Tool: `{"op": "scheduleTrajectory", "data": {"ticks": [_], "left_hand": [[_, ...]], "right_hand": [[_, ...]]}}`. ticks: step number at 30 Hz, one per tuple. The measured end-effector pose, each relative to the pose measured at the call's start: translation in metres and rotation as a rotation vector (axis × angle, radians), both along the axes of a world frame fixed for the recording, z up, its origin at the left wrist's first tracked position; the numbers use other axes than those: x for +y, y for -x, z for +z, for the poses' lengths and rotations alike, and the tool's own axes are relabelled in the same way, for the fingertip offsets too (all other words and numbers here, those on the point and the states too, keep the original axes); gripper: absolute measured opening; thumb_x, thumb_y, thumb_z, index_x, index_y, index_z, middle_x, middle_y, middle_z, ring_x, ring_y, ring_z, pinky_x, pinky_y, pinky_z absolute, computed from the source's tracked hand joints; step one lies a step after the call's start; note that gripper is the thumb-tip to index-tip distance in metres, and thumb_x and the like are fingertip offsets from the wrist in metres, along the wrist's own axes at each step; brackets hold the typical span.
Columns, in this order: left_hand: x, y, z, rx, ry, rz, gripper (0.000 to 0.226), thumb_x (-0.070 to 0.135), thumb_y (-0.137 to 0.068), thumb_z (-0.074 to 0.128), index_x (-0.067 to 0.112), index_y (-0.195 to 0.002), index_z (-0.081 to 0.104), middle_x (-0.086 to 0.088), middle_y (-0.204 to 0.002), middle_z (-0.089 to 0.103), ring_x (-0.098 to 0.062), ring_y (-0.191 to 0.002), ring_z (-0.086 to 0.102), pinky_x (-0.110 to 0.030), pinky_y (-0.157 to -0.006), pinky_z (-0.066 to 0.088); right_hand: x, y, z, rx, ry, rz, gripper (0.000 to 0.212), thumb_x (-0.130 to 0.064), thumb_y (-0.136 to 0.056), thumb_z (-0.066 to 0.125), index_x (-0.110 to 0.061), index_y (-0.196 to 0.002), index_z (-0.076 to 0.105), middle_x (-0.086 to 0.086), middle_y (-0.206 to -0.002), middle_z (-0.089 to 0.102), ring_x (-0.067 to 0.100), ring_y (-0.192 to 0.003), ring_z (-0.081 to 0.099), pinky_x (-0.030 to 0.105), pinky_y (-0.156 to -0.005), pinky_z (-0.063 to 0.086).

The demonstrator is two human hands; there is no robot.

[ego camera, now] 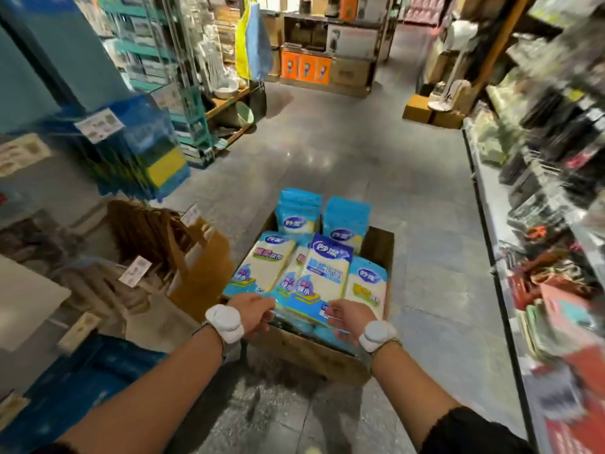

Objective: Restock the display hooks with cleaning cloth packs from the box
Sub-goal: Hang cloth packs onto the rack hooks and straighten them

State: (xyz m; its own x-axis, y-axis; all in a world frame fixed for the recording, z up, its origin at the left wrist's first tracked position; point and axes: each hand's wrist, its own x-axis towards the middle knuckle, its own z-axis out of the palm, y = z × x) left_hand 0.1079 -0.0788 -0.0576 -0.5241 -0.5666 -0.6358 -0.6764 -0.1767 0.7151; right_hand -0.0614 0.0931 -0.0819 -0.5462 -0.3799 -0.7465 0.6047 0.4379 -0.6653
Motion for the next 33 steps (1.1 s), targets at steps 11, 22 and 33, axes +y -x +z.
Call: {"op": "scheduleTrajectory", "data": {"ticks": [11,22,33], "left_hand": [[-0.006,0.09,-0.011,-0.09,0.012,-0.053,0.027,0.034,-0.097,0.064,0.008,-0.103,0.07,-0.006,-0.085,0.073,-0.021,-0.061,0.061,-0.029,-0.057,0.049],[-0.05,0.181,-0.02,-0.111,0.11,-0.179,0.025,0.031,-0.103,0.058,0.008,-0.101,0.069,-0.007,-0.091,0.071,-0.021,-0.069,0.06,-0.025,-0.056,0.048],[-0.095,0.292,-0.029,-0.244,0.553,-0.517,0.021,0.041,-0.096,0.062,0.02,-0.091,0.062,-0.005,-0.094,0.069,-0.025,-0.094,0.067,-0.029,-0.072,0.045]], "right_hand": [[0.016,0.081,-0.03,-0.001,-0.018,-0.059,0.011,-0.021,-0.094,0.061,-0.014,-0.088,0.067,0.003,-0.08,0.068,0.014,-0.061,0.057,0.025,-0.057,0.044],[-0.038,0.17,-0.037,0.132,-0.097,0.015,0.012,-0.019,-0.092,0.06,-0.014,-0.081,0.063,0.005,-0.086,0.066,0.015,-0.072,0.058,0.029,-0.064,0.047],[-0.085,0.285,-0.046,0.608,-0.18,0.222,0.032,-0.039,-0.082,0.074,-0.021,-0.106,0.063,-0.003,-0.101,0.065,0.022,-0.097,0.065,0.046,-0.087,0.058]]}}
